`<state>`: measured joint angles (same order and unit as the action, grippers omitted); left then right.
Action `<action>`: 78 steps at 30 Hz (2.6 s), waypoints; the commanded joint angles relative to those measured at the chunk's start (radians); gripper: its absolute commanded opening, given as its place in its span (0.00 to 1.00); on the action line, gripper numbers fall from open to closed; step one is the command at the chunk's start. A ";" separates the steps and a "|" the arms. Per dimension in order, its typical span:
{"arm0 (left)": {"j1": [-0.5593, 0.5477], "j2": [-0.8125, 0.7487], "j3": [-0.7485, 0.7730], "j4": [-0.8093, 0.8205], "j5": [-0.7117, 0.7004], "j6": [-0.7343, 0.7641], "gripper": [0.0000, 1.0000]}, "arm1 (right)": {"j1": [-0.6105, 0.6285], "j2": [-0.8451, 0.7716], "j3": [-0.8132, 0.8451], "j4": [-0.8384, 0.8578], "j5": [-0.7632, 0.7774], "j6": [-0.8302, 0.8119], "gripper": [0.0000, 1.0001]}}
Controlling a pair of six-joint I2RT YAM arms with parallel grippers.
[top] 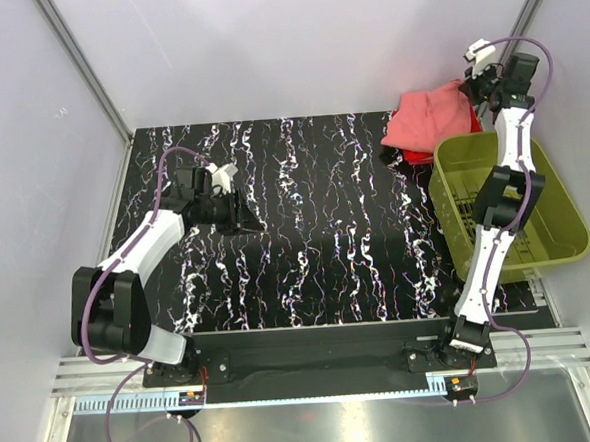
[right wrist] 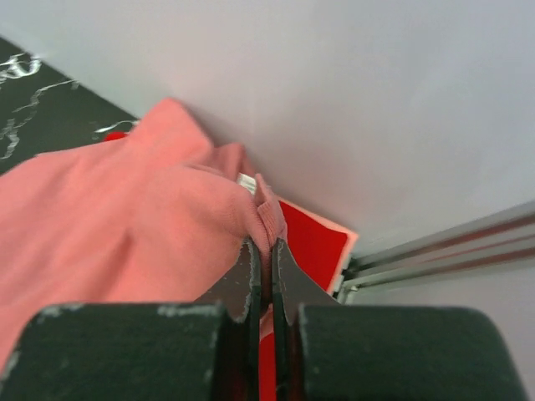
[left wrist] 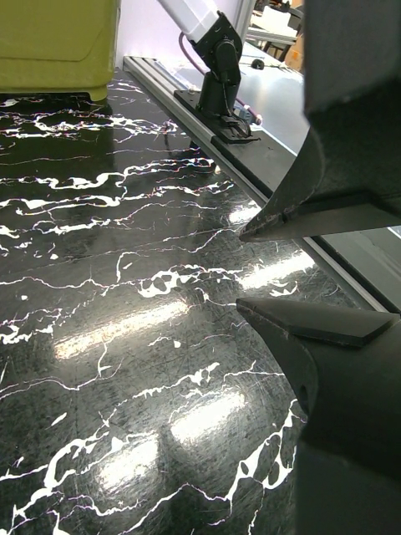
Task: Fold and stack the t-shirts
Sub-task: Neatly place the folded tshirt to the corner
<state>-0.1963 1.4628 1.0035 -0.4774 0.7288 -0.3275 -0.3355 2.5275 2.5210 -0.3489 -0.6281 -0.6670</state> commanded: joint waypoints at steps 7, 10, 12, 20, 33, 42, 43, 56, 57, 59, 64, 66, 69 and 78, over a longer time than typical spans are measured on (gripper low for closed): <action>-0.002 -0.053 -0.005 0.017 -0.002 0.028 0.38 | 0.050 -0.401 -0.278 -0.030 -0.073 -0.115 0.00; -0.002 -0.065 -0.005 0.026 0.015 0.022 0.38 | 0.050 -0.490 -0.397 -0.039 -0.032 -0.151 0.00; -0.002 -0.074 -0.008 0.033 0.026 0.018 0.38 | 0.044 -0.547 -0.465 -0.004 0.022 -0.175 0.00; -0.002 -0.096 -0.020 0.042 0.032 0.013 0.38 | 0.021 -0.633 -0.561 -0.047 0.004 -0.210 0.00; -0.002 -0.084 -0.019 0.045 0.043 0.008 0.38 | 0.021 -0.671 -0.455 -0.231 -0.156 -0.275 0.00; -0.002 -0.078 -0.023 0.051 0.050 0.004 0.38 | 0.015 -0.688 -0.535 -0.180 -0.061 -0.304 0.00; -0.002 -0.076 -0.022 0.051 0.052 0.004 0.38 | 0.013 -0.673 -0.531 -0.177 -0.058 -0.309 0.00; -0.003 -0.036 -0.011 0.037 0.044 0.013 0.38 | -0.004 -0.313 -0.184 -0.104 -0.021 -0.289 0.00; -0.002 -0.035 -0.011 0.033 0.041 0.013 0.38 | -0.004 -0.277 -0.170 -0.075 -0.015 -0.280 0.00; -0.002 -0.029 -0.009 0.034 0.038 0.015 0.38 | -0.004 -0.242 -0.151 -0.038 0.019 -0.263 0.00; -0.002 -0.012 -0.008 0.025 0.032 0.021 0.38 | -0.004 -0.139 -0.068 0.040 0.056 -0.203 0.00; -0.002 -0.007 -0.006 0.020 0.024 0.024 0.38 | -0.004 -0.116 -0.047 0.097 0.086 -0.177 0.00; -0.002 -0.004 -0.006 0.011 0.017 0.028 0.38 | -0.004 -0.059 0.005 0.143 0.151 -0.157 0.00; -0.002 0.008 -0.003 0.005 0.008 0.034 0.38 | 0.007 0.066 0.021 0.303 0.212 -0.115 0.48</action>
<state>-0.1963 1.4578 0.9863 -0.4805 0.7406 -0.3119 -0.3336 2.5855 2.5153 -0.2024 -0.4805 -0.8005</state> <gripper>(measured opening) 0.381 0.423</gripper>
